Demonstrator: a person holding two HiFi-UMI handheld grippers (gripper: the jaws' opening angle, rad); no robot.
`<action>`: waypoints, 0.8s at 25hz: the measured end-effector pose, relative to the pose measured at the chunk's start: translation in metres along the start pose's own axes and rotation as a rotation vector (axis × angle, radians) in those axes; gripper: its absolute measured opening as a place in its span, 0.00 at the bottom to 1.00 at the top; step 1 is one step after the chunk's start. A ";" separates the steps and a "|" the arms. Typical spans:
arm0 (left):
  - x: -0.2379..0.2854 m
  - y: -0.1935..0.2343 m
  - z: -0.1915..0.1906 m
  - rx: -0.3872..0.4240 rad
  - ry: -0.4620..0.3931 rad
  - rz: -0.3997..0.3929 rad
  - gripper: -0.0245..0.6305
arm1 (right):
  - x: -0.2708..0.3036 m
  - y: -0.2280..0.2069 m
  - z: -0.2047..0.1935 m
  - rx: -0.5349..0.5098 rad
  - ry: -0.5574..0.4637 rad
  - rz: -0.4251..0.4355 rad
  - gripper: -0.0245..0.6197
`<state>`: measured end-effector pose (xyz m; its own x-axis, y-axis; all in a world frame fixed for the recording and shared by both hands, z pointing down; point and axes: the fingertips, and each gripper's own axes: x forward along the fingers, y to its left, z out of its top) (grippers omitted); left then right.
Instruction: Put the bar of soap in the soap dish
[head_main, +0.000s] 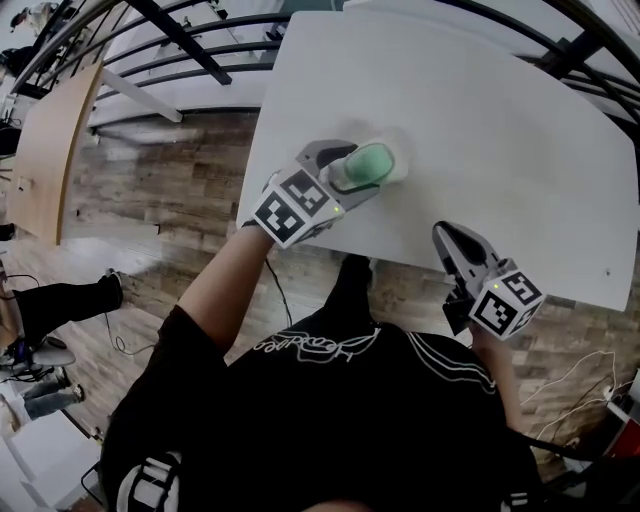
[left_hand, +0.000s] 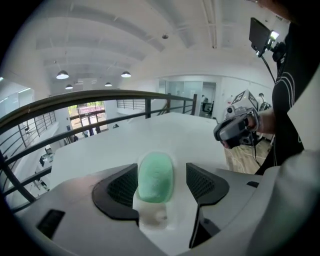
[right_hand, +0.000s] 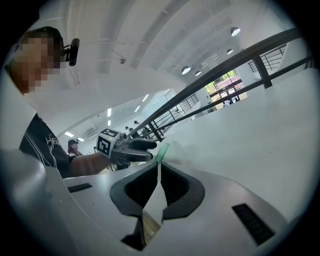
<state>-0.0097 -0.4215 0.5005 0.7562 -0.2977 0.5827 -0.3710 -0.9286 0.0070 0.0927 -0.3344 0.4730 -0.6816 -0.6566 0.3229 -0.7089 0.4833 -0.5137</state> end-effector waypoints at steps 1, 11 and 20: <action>-0.005 -0.005 0.005 -0.009 -0.016 -0.001 0.49 | -0.003 0.003 0.002 -0.007 -0.002 0.005 0.08; -0.075 -0.099 0.056 -0.167 -0.206 -0.090 0.46 | -0.039 0.061 0.019 -0.104 -0.040 0.087 0.08; -0.142 -0.187 0.081 -0.245 -0.329 -0.133 0.05 | -0.074 0.124 0.029 -0.162 -0.091 0.186 0.08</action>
<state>-0.0037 -0.2236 0.3505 0.9231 -0.2705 0.2734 -0.3456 -0.8954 0.2808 0.0603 -0.2428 0.3621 -0.7888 -0.5938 0.1587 -0.5981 0.6821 -0.4208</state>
